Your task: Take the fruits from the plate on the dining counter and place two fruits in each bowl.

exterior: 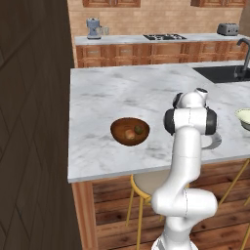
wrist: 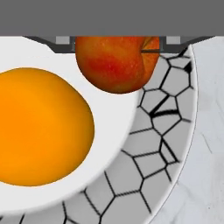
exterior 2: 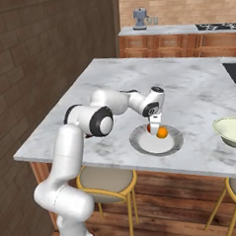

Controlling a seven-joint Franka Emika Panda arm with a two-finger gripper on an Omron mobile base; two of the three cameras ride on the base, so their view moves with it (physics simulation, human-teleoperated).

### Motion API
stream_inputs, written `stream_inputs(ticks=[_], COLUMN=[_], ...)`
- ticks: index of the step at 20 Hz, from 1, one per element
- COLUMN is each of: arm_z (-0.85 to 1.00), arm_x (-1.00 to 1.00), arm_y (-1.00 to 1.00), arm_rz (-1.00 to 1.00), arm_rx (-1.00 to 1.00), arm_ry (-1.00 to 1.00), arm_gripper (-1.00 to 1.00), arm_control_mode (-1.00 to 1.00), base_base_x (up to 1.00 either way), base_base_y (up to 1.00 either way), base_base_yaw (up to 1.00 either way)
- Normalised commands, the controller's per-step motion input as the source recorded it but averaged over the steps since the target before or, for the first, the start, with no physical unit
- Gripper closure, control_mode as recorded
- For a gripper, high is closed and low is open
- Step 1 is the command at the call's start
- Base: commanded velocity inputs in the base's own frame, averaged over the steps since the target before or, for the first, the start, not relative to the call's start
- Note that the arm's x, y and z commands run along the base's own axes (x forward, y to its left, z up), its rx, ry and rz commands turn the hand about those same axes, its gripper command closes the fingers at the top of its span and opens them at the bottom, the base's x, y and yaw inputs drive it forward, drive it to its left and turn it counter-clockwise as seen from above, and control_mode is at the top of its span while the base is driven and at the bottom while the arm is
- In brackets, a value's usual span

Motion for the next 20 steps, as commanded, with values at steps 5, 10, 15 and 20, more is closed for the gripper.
stream_inputs(ticks=[5,10,15,20], arm_z=[0.40,0.89,0.24,0.16], arm_x=[-0.29,-0.66,-0.85,-0.71], arm_y=[-0.01,0.04,0.53,0.54], arm_rz=[0.00,0.05,0.43,0.62], arm_rx=[0.00,0.00,-0.04,-0.03], arm_ry=[0.00,0.00,-0.06,-0.15], arm_gripper=[1.00,1.00,1.00,1.00], arm_control_mode=[-1.00,-1.00,-1.00,-1.00], base_base_x=[0.00,0.00,0.00,0.00], base_base_y=[0.00,0.00,0.00,0.00], base_base_yaw=[0.00,0.00,0.00,0.00])
